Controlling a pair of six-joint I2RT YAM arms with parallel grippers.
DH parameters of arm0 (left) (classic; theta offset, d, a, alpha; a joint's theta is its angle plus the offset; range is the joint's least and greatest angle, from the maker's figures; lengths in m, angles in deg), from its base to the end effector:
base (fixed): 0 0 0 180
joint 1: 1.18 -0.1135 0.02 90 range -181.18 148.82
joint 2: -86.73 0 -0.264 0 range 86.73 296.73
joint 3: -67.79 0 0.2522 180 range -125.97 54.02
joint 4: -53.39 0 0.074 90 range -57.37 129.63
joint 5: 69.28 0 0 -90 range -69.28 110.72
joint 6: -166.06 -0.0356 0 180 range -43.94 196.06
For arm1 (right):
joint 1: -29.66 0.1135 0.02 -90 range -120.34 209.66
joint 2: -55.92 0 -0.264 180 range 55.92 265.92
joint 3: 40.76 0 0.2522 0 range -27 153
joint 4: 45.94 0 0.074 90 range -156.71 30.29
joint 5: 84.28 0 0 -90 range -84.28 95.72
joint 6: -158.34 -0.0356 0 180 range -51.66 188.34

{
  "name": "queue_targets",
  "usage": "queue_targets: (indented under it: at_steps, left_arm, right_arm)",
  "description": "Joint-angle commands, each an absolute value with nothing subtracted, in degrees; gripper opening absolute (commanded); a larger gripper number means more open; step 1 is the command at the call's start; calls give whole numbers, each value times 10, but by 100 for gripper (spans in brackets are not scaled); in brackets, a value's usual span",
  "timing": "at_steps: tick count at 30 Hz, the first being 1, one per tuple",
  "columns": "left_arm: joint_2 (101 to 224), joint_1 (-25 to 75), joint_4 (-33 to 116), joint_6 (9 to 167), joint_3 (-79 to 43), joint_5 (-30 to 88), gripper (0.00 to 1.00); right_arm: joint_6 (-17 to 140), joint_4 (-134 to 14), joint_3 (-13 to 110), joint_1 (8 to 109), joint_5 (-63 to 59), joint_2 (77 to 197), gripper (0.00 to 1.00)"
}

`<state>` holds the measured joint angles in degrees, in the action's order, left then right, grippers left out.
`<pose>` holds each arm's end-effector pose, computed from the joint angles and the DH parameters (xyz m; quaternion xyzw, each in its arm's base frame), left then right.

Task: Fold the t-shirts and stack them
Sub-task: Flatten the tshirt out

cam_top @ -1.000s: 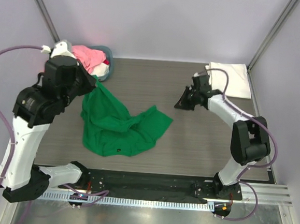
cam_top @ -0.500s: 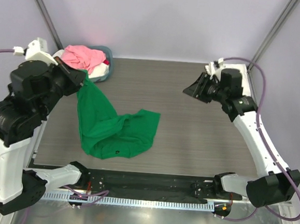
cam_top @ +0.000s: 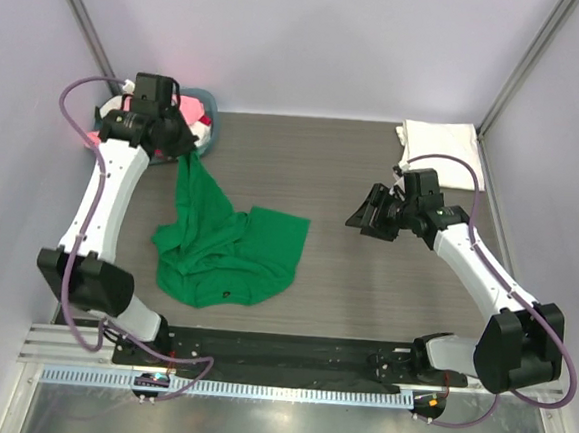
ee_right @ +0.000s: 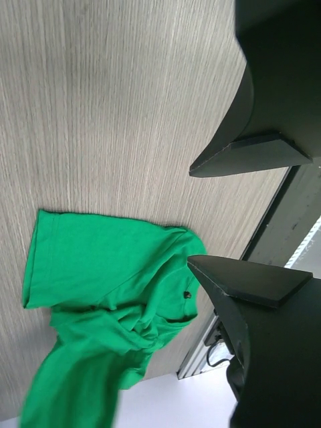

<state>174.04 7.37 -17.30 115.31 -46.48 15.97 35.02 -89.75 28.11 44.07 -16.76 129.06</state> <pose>0.3085 -0.0434 0.4159 -0.2589 0.8817 -0.1242 0.3743 0.2546 0.0795 0.2678 0.0817 0.9149 0.3084 0.2472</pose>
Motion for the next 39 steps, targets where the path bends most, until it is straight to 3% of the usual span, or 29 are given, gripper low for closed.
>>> queue_targets:
  at_steps: [1, 3, 7, 9, 12, 15, 23, 26, 39]
  left_arm:
    - [1752, 10, -140, 1117, -463, 220, 8]
    - [1764, -28, -147, 1110, -453, 212, 15]
    - [1748, -57, -180, 1100, -407, 142, 86]
    - [1714, -56, -186, 1101, -381, 112, 91]
    - [1665, -54, -196, 1110, -306, 109, 90]
    - [1568, -41, -180, 1137, -177, 134, 80]
    - [1441, 57, -171, 1227, 0, 181, 63]
    - [1426, 99, -158, 1248, 50, 177, 56]
    - [1485, 123, -99, 1267, 108, 111, 50]
  right_arm:
    - [350, -865, 262, 442, -180, 1283, 56]
    - [348, -857, 255, 442, -184, 1289, 56]
    - [347, -840, 240, 442, -188, 1297, 56]
    - [345, -836, 237, 442, -191, 1304, 56]
    - [341, -825, 233, 442, -196, 1315, 56]
    - [335, -809, 227, 448, -199, 1322, 56]
    - [335, -800, 211, 462, -194, 1334, 56]
    - [331, -792, 198, 463, -193, 1333, 56]
    - [339, -792, 179, 464, -197, 1325, 56]
